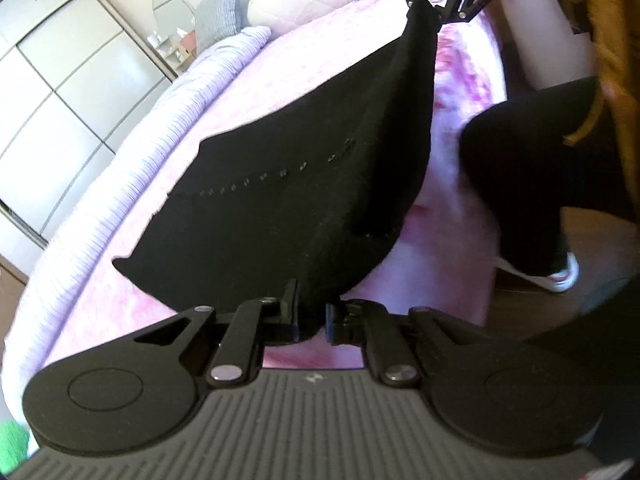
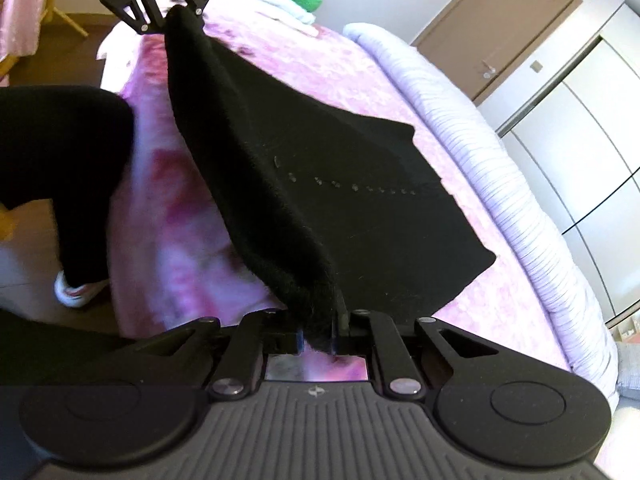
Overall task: Fold clothes
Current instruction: 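Lift the leg ends with both grippers and fold them over toward the waistband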
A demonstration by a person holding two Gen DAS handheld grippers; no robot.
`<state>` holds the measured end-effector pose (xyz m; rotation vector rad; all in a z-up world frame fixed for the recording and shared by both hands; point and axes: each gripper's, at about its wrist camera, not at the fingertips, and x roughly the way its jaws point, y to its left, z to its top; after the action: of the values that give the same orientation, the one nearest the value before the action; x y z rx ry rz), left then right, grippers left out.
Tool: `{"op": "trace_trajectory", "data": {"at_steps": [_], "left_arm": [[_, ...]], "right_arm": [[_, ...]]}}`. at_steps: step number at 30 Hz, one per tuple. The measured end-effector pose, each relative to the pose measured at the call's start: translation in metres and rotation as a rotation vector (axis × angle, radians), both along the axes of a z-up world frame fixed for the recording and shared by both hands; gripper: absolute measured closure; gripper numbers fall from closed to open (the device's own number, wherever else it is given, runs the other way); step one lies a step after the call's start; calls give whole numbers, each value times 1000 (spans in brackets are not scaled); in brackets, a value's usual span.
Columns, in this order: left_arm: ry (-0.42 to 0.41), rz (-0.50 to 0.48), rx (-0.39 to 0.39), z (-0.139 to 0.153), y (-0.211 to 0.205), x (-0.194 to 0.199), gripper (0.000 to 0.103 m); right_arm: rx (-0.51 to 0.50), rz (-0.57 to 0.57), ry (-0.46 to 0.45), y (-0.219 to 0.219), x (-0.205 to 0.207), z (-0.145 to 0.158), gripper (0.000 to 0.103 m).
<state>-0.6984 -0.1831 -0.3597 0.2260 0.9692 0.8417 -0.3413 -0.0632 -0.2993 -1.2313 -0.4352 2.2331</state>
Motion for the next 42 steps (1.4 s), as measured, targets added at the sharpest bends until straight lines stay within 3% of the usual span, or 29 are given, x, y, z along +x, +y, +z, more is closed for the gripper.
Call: {"op": "trace_trajectory", "data": {"at_steps": [4,8,14,20,24,27,29,31,34,36,39,42], "left_arm": [[-41,45,-38,8,-40,3,95],[-72,63,-48,19,-50,-1,95],[-131,61,-50,66,12,-17,95],[-197,137,-63,93,120,-34,95],[-293,264,-170,72,208,-49,93],[-419,437,-342,33,269,-70,88],[-489,528,-430,9,290,-85,87],[-601,577,-467,0,290,-102,84],[-780,607,-511,-1,283,-124,72],[-883,607,-538,2,281,-128,71],[-921,598,-572,-1,285,-125,63],[-889,615,-595,-9,295,-115,62]], "right_arm": [[-66,-18,6,-45,7,-5,92],[-114,-19,13,-69,12,2,92],[-112,-18,86,-37,11,44,93],[-98,-51,183,60,6,82,93],[-151,-115,212,149,-7,72,93],[-228,-217,204,219,-19,40,88],[-309,-336,194,259,-24,13,67],[-392,-475,201,287,-19,-15,67],[-519,-579,323,303,4,-34,63],[-592,-603,453,305,24,-32,61],[-690,-604,612,310,39,-24,61],[-792,-594,677,316,40,-25,59]]}}
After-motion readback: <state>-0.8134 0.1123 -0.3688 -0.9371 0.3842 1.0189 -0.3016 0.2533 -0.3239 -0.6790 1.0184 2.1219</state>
